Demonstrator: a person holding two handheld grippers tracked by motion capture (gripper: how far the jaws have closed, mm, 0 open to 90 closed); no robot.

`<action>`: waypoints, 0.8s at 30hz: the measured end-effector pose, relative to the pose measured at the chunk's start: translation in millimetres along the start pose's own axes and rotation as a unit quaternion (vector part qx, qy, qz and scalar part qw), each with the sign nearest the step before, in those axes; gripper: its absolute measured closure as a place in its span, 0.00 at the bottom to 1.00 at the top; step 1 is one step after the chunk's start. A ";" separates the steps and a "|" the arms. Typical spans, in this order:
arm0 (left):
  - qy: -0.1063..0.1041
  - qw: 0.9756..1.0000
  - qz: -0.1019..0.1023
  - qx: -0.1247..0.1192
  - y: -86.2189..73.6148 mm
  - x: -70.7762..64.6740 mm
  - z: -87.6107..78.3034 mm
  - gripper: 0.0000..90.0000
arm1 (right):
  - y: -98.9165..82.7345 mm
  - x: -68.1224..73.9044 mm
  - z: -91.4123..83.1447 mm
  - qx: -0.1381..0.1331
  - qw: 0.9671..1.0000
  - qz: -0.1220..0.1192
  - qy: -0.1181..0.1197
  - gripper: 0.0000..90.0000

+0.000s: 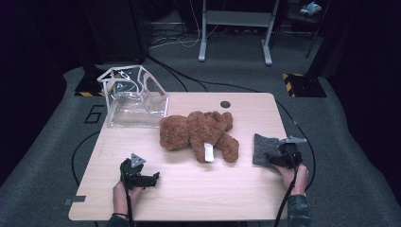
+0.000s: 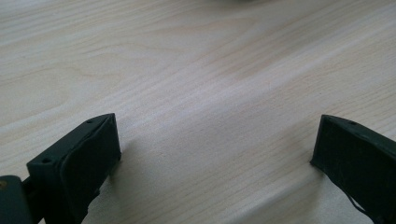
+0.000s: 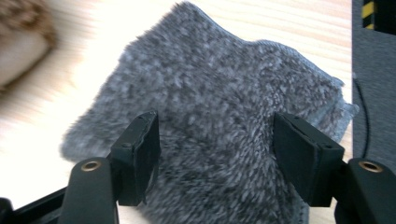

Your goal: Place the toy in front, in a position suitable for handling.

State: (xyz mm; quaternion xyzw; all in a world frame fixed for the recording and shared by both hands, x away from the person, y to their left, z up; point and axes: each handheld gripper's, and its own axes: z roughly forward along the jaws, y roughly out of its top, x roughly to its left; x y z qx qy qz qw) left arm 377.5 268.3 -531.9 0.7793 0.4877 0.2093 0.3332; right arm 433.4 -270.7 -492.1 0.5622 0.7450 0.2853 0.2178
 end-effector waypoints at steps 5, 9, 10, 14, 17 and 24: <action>0.003 1.000 -0.002 -0.001 0.4 -0.6 0.4 0.01 | 0.1 -6.6 2.9 0.003 1.000 0.004 -0.002 0.32; 0.007 1.000 -0.002 0.025 8.3 0.3 -2.6 0.08 | 8.3 -3.5 -10.5 -0.019 1.000 0.004 0.012 0.27; 0.000 1.000 -0.003 0.023 10.5 1.7 -4.1 0.09 | 10.9 -2.4 -13.4 -0.025 1.000 -0.002 0.015 0.26; -0.025 1.000 -0.017 -0.002 23.8 6.8 -11.1 0.02 | 23.9 7.6 -21.9 -0.038 0.998 -0.009 0.039 0.23; -0.034 0.999 -0.015 -0.018 41.8 9.2 -17.0 0.00 | 35.0 18.6 -23.7 -0.043 0.997 -0.020 0.053 0.19; -0.057 0.998 -0.010 -0.039 84.8 14.8 -21.6 0.00 | 61.9 49.3 -20.3 -0.039 0.995 -0.042 0.085 0.09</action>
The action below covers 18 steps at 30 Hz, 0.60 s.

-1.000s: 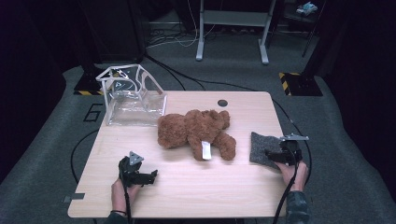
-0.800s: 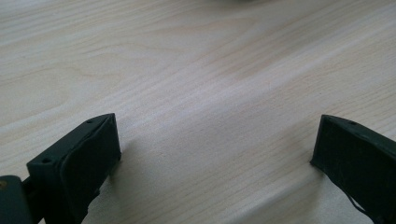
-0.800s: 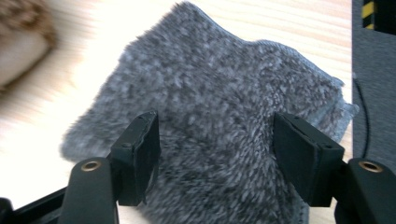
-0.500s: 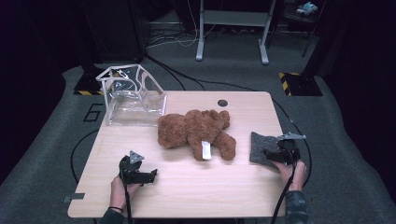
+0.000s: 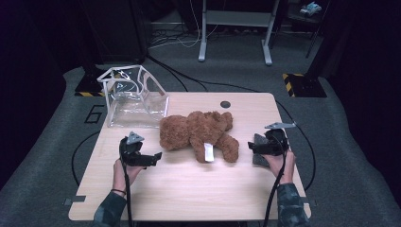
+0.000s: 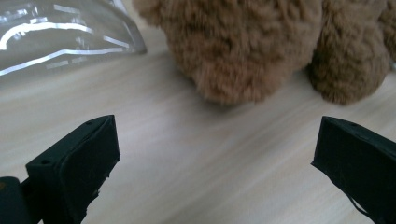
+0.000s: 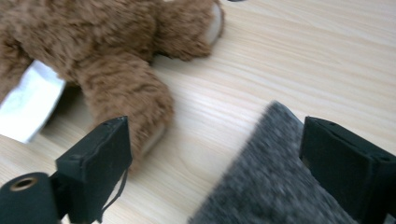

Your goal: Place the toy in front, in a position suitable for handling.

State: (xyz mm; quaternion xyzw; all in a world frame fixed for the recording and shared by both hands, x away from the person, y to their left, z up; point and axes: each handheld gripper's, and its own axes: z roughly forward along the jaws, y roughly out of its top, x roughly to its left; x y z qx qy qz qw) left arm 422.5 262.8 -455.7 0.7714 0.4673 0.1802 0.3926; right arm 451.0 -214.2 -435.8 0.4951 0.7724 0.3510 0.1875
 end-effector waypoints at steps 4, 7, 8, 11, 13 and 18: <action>0.007 1.000 0.009 0.002 21.0 0.8 5.3 0.00 | 17.4 15.5 8.2 0.000 1.000 -0.019 0.014 0.04; 0.008 1.000 0.000 0.005 32.3 2.8 10.5 0.00 | 28.3 25.2 12.8 0.000 0.999 -0.033 0.022 0.04; 0.008 1.000 -0.002 0.004 35.6 3.6 12.2 0.00 | 32.2 28.7 14.1 0.002 0.999 -0.030 0.023 0.04; -0.002 1.000 -0.011 -0.001 47.6 4.4 18.8 0.00 | 47.7 37.3 20.4 -0.002 0.999 -0.042 0.033 0.05; -0.004 1.000 -0.008 0.003 51.4 4.2 20.9 0.00 | 51.7 39.5 22.1 -0.004 0.998 -0.041 0.037 0.05; 0.001 1.000 0.000 0.006 60.6 1.1 32.8 0.00 | 70.0 52.2 33.5 -0.002 0.998 -0.048 0.048 0.08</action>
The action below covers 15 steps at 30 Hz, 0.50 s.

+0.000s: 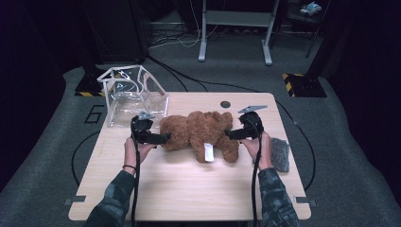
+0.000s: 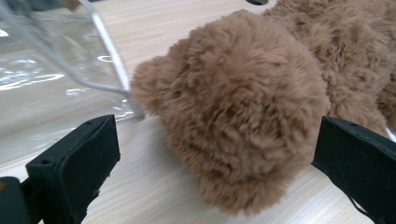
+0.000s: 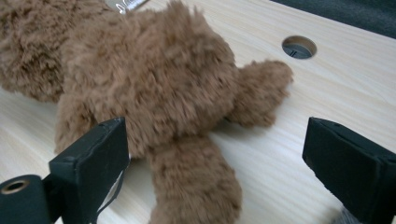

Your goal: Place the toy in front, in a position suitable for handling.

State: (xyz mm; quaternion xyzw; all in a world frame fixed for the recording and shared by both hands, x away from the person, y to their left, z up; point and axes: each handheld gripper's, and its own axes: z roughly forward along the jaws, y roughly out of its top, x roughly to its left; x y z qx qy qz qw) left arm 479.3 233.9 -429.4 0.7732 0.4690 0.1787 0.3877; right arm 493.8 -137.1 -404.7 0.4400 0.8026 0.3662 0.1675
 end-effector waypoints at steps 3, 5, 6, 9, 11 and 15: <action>-0.002 1.000 0.003 0.000 4.0 -0.1 6.5 0.02 | 14.0 7.3 12.4 0.003 1.000 -0.009 0.012 0.11; -0.002 1.000 0.001 -0.001 6.6 -0.9 10.0 0.03 | 17.6 7.9 15.6 0.000 1.000 -0.013 0.014 0.12; -0.001 1.000 0.004 -0.004 7.7 -1.8 12.0 0.04 | 20.9 10.2 17.9 -0.002 1.000 -0.008 0.014 0.15; -0.009 1.000 0.003 -0.012 11.6 -3.7 16.4 0.05 | 30.7 13.1 26.9 -0.004 1.000 -0.004 0.023 0.17; -0.012 1.000 0.002 -0.022 15.4 -4.0 17.9 0.05 | 36.1 14.2 32.6 -0.009 1.000 -0.010 0.017 0.22; -0.010 1.000 0.008 -0.013 21.3 -6.6 27.4 0.06 | 44.2 12.1 43.1 -0.007 1.000 0.003 0.023 0.29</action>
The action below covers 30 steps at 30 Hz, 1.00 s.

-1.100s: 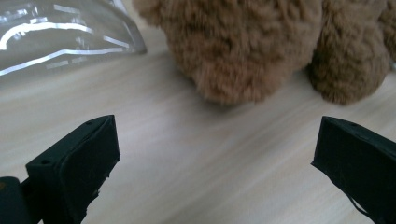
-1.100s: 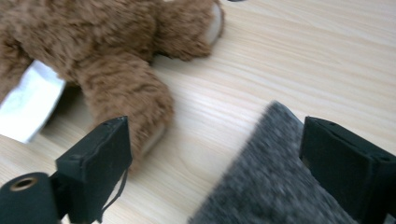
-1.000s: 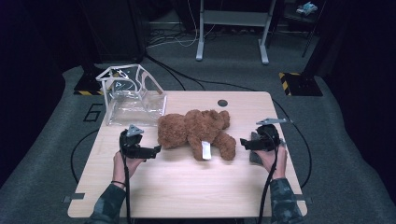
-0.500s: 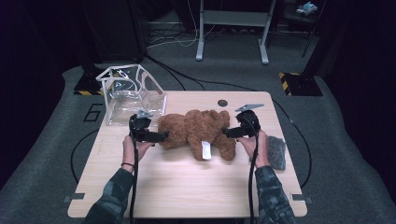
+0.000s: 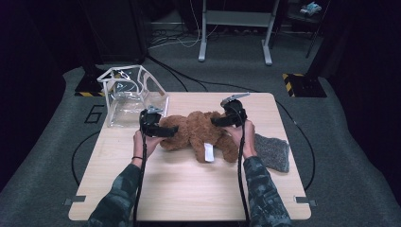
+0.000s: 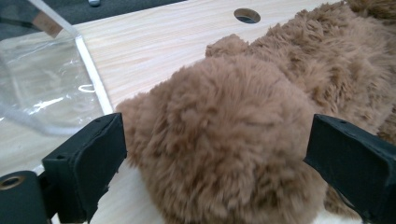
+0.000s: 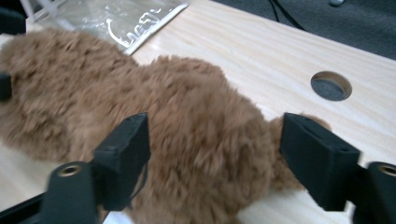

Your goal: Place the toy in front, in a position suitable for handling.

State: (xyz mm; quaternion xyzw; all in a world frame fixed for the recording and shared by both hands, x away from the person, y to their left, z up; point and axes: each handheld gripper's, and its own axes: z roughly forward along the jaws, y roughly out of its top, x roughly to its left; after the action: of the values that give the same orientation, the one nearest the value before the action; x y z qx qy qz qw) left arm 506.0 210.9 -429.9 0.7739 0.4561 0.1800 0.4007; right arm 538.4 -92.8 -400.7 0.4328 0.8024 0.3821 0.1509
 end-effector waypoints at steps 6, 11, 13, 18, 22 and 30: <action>-0.004 1.000 0.000 0.019 -1.2 -0.9 13.9 0.16 | 0.4 -1.3 16.1 0.012 1.000 -0.003 -0.002 0.44; -0.017 0.999 -0.023 0.017 -9.6 -2.0 25.3 0.23 | -6.7 -4.0 27.4 0.027 1.000 0.000 0.002 0.59; -0.013 1.000 -0.018 0.014 -11.7 -3.1 26.5 0.32 | -12.7 -4.6 32.1 0.022 1.000 0.004 0.008 0.67; -0.007 1.000 -0.006 0.007 -17.5 -5.2 29.2 0.43 | -18.4 -6.9 37.5 0.028 0.999 0.017 0.024 0.77; -0.002 1.000 0.004 -0.008 -18.9 -8.1 30.4 0.56 | -23.3 -3.6 40.0 0.021 1.000 0.013 0.020 0.84; 0.001 0.999 0.017 -0.030 -17.9 -13.3 24.7 0.66 | -26.8 6.3 31.3 -0.009 1.000 0.000 -0.007 0.89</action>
State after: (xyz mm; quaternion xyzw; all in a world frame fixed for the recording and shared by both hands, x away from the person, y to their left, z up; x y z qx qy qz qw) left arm 504.9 193.0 -457.9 0.7690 0.4382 0.2012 0.4197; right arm 537.1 -81.5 -440.8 0.4338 0.7981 0.3860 0.1605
